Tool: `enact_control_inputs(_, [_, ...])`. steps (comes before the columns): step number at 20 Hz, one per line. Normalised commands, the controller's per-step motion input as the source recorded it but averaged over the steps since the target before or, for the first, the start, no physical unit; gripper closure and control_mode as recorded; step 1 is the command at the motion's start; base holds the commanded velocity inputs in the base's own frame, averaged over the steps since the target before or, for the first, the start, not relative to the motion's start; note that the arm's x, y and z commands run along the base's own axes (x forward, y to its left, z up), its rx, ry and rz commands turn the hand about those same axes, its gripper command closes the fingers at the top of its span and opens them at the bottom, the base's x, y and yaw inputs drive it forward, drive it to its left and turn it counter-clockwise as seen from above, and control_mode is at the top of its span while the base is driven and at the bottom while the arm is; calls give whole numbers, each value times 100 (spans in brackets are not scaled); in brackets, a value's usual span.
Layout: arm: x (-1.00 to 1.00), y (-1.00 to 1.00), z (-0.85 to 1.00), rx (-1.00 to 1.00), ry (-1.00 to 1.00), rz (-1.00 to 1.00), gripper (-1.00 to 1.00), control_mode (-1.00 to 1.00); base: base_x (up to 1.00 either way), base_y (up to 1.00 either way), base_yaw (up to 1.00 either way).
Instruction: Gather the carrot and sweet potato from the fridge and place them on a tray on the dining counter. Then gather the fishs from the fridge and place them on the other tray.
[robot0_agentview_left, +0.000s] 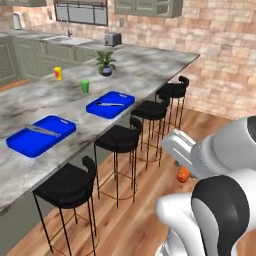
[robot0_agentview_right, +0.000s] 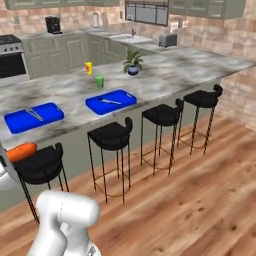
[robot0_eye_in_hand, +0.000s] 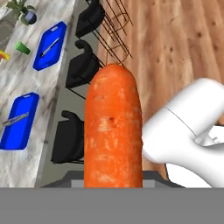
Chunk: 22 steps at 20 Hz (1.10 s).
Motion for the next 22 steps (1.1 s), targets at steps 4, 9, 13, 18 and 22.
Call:
enact_control_inputs(4, [0,0,0,0,0,0,100,100,62,-47,30])
enact_control_inputs(9, [0,0,0,0,0,0,100,100,49,-51,32])
enact_control_inputs(13, [0,0,0,0,0,0,100,100,37,-44,35])
enact_control_inputs(18, [0,0,0,0,0,0,100,100,45,-27,36])
enact_control_inputs(22, [0,0,0,0,0,0,100,100,46,-26,35])
